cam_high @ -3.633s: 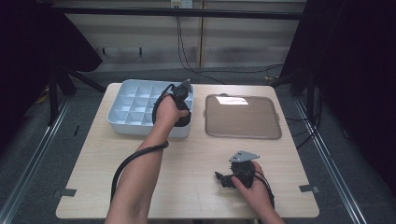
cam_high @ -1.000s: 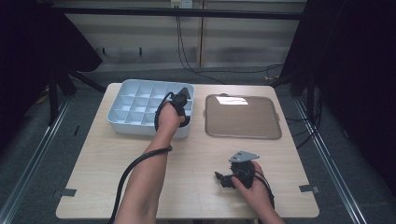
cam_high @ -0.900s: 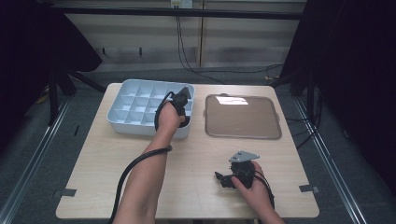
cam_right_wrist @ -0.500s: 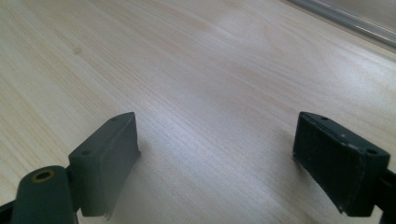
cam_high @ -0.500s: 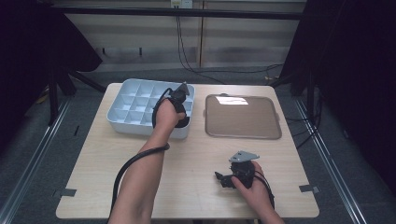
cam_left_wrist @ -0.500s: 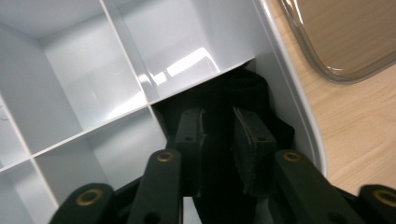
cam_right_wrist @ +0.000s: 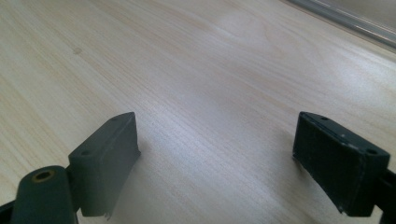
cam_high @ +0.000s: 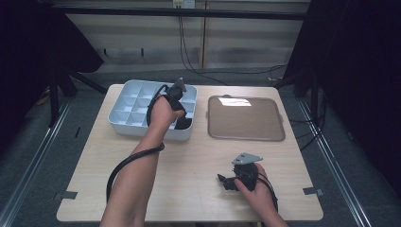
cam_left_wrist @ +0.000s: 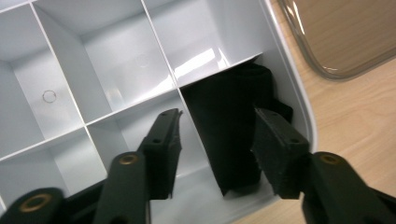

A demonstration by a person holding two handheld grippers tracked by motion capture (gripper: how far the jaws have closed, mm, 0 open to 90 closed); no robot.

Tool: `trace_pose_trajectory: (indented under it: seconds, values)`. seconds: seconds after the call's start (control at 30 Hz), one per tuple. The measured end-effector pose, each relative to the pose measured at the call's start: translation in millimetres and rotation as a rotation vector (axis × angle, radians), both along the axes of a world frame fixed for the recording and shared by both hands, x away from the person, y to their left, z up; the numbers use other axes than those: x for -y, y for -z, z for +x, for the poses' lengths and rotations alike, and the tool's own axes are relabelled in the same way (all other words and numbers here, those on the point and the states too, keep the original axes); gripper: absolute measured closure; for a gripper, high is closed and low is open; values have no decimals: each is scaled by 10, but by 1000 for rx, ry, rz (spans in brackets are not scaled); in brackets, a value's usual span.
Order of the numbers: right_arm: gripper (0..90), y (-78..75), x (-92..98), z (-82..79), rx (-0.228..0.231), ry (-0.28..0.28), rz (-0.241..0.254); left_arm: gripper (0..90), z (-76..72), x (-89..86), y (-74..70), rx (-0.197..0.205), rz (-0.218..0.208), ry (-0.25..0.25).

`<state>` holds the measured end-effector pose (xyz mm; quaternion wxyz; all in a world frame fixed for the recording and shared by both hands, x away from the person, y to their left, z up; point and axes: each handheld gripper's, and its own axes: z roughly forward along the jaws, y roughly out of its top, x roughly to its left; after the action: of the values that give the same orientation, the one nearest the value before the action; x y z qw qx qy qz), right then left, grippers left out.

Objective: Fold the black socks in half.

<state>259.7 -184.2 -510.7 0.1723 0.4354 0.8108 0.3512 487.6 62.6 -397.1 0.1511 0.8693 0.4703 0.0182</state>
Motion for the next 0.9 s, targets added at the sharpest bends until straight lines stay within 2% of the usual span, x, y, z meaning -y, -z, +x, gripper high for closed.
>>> trace_pose_trajectory:
  seconds: [0.13, 0.27, 0.57, 0.9]
  values:
    - [139, 0, 0, 0, 0, 0, 0, 386, -28, -25, -52, 11, -22, -6]
    - [139, 0, 0, 0, 0, 0, 0, 334, -64, -60, -112, 5, -24, -8]
    - [139, 0, 0, -1, -1, 0, 0, 303, -147, -163, -255, 26, -37, -7]
    - [139, 0, 0, 0, 0, 0, 0, 285, -247, -242, -307, 26, -41, 11]
